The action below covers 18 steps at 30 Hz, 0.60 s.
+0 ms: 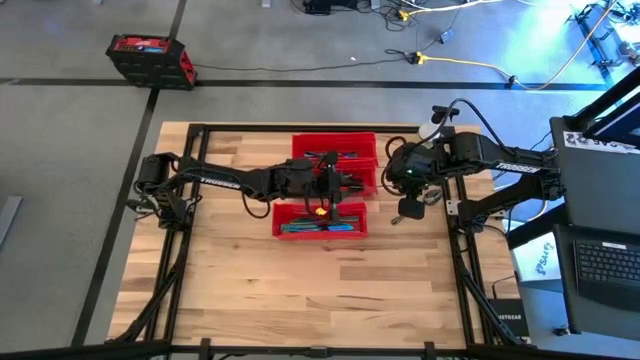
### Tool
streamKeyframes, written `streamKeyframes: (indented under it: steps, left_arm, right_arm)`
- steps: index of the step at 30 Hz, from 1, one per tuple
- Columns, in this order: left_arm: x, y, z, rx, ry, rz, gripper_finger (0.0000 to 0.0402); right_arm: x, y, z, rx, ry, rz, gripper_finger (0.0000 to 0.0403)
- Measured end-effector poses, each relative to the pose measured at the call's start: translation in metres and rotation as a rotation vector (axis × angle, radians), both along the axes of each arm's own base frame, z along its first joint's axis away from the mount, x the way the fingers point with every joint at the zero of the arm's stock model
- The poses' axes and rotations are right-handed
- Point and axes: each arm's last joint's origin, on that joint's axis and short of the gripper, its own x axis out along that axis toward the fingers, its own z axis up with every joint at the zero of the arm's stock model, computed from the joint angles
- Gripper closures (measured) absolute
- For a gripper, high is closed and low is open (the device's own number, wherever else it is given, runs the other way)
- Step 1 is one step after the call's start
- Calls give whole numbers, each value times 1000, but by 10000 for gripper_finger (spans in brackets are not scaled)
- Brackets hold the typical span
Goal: Sort silverware
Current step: Put the purple fork into the top red bin
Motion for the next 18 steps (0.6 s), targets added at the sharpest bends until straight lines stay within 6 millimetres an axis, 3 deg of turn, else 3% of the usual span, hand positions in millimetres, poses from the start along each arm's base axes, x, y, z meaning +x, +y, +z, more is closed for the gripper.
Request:
streamKeyframes:
  steps: [6,18]
  left_arm:
    - [0,-1,1,2,-6,-22,396]
    - [0,0,0,-9,-2,-69,352]
  right_arm:
    - [0,0,0,-1,1,-1,403]
    - [0,0,0,-14,-1,-6,403]
